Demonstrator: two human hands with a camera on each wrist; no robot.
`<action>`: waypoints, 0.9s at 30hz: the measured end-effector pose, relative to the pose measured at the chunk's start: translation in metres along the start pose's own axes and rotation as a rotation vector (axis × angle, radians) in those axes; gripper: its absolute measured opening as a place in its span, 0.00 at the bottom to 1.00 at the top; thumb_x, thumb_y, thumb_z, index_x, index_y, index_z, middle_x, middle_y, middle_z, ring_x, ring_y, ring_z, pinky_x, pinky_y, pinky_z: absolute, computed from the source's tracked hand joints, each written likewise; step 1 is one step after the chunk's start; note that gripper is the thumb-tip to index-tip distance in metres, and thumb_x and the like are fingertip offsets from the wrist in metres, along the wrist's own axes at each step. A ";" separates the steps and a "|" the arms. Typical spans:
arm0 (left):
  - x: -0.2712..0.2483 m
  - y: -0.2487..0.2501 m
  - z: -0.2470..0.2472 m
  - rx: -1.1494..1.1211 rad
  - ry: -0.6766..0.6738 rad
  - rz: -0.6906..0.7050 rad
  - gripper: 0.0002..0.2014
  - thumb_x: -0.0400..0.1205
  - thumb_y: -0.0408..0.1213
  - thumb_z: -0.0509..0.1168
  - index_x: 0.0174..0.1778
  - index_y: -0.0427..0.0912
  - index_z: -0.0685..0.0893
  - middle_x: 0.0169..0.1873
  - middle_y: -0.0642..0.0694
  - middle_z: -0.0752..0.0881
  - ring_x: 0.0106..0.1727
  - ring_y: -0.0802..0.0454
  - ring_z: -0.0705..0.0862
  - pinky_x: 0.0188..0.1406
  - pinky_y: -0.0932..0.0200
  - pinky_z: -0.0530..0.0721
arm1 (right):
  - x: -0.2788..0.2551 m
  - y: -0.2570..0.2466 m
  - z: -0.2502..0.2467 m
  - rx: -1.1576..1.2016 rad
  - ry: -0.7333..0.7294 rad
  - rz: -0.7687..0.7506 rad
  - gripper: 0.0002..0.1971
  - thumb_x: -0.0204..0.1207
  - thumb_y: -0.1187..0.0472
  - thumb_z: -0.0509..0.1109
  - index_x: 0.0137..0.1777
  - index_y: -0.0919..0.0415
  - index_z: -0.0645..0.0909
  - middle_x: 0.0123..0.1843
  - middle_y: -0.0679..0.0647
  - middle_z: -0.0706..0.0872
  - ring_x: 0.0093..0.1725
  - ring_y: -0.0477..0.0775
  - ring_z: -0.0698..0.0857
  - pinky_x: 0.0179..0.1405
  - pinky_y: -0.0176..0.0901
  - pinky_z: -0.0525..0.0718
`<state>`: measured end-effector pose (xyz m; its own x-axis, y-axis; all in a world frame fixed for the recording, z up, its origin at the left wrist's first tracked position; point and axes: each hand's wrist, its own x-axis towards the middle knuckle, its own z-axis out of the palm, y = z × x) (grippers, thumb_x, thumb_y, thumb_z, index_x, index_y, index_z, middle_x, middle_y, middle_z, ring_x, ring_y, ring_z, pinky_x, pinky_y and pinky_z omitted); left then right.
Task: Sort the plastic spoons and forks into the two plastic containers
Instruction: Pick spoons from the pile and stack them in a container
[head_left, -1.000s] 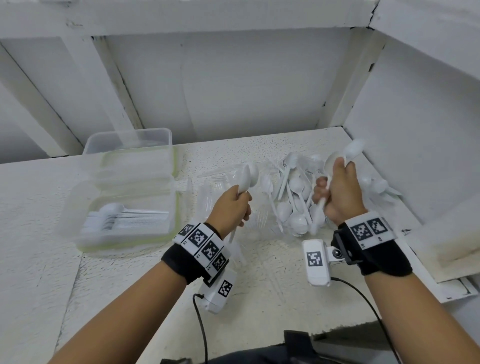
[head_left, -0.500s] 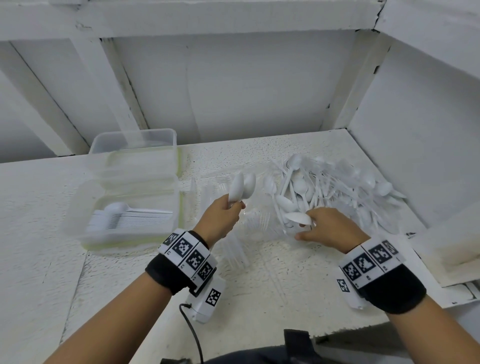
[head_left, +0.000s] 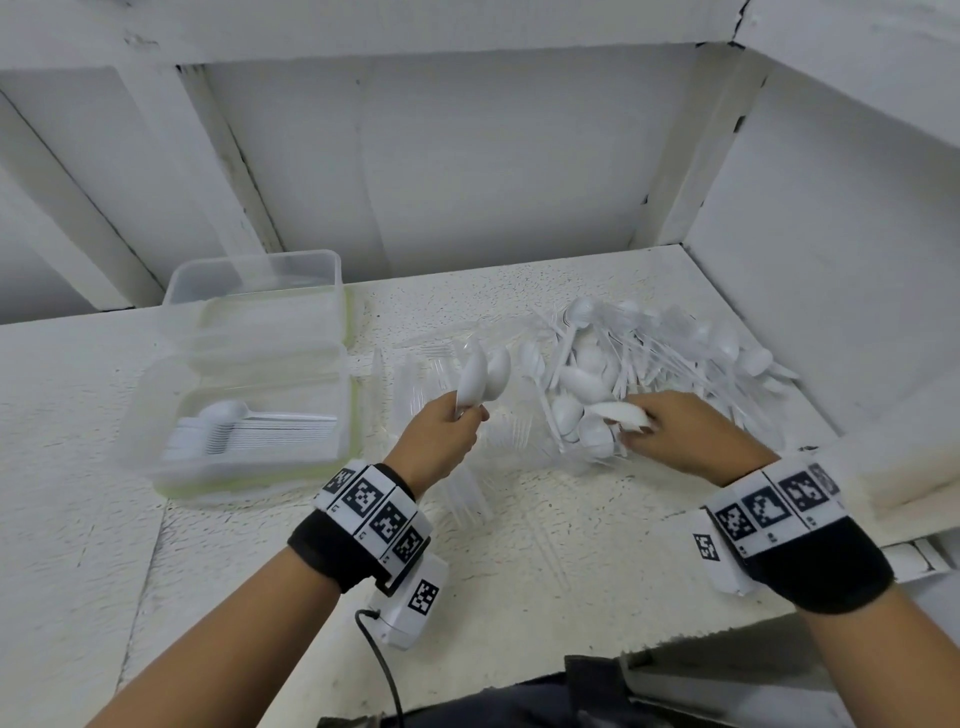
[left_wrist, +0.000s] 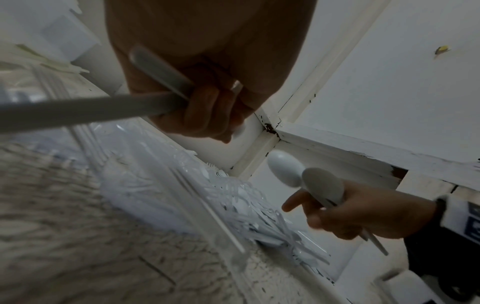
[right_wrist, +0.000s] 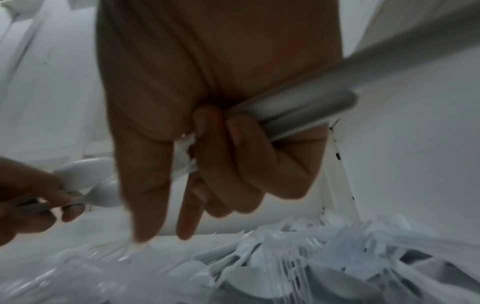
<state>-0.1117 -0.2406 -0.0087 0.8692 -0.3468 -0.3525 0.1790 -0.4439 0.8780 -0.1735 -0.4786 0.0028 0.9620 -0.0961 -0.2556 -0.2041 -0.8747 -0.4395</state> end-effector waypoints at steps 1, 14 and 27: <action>0.000 0.000 0.000 0.000 -0.003 -0.002 0.08 0.85 0.36 0.54 0.48 0.42 0.78 0.26 0.51 0.70 0.19 0.62 0.65 0.15 0.72 0.64 | -0.004 -0.001 0.001 -0.059 -0.060 -0.003 0.11 0.75 0.56 0.70 0.56 0.54 0.82 0.38 0.44 0.81 0.37 0.43 0.79 0.33 0.36 0.71; -0.003 -0.004 -0.010 -0.028 0.016 -0.011 0.08 0.84 0.38 0.54 0.47 0.43 0.78 0.27 0.50 0.71 0.24 0.57 0.65 0.17 0.69 0.63 | -0.009 -0.024 0.018 -0.263 -0.034 -0.095 0.16 0.80 0.53 0.63 0.29 0.46 0.67 0.30 0.43 0.73 0.36 0.48 0.77 0.28 0.35 0.69; -0.003 -0.020 -0.024 -0.123 0.138 -0.062 0.07 0.84 0.37 0.55 0.49 0.42 0.77 0.26 0.49 0.70 0.23 0.56 0.63 0.18 0.66 0.60 | 0.016 -0.098 0.055 0.181 -0.111 -0.026 0.15 0.78 0.50 0.66 0.35 0.60 0.79 0.32 0.51 0.83 0.31 0.48 0.79 0.32 0.39 0.75</action>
<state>-0.1066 -0.2108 -0.0175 0.9082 -0.2018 -0.3668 0.2817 -0.3535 0.8920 -0.1479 -0.3682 -0.0058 0.9436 -0.0130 -0.3309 -0.2183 -0.7758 -0.5921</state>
